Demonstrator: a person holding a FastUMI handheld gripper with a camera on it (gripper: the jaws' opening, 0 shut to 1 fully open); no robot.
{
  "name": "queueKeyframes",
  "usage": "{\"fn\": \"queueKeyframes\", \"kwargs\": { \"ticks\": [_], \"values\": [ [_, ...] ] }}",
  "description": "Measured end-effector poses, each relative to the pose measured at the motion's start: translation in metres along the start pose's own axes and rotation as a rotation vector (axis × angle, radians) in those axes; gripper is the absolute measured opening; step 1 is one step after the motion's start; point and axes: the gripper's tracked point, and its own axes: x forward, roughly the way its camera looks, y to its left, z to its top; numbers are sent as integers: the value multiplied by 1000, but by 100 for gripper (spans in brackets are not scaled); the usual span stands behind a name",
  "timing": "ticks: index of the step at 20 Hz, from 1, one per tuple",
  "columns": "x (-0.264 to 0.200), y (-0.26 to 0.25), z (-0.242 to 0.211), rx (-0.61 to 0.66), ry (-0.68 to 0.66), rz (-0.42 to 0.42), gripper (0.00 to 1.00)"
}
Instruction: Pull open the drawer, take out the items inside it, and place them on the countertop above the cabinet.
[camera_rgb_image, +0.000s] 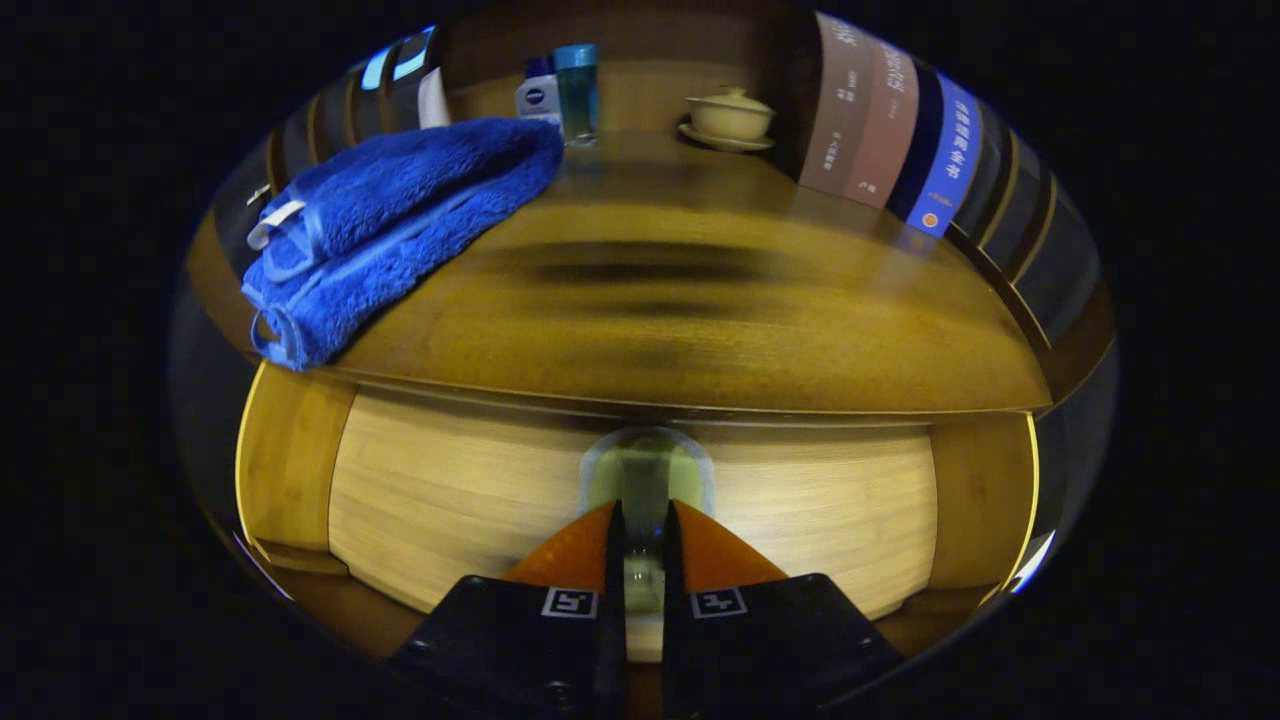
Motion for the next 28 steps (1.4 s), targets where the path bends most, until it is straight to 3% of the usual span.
{"fn": "queueKeyframes", "kwargs": {
  "ticks": [6, 16, 20, 24, 28],
  "values": [
    [-27, -1, 0, 60, 24, 53, 19],
    [-113, 8, 6, 162, 43, 217, 19],
    [-154, 1, 34, 174, -40, 250, 19],
    [-167, -15, 77, 140, -154, 187, 19],
    [-137, -19, 112, 135, -158, 139, 18]
  ]
}}
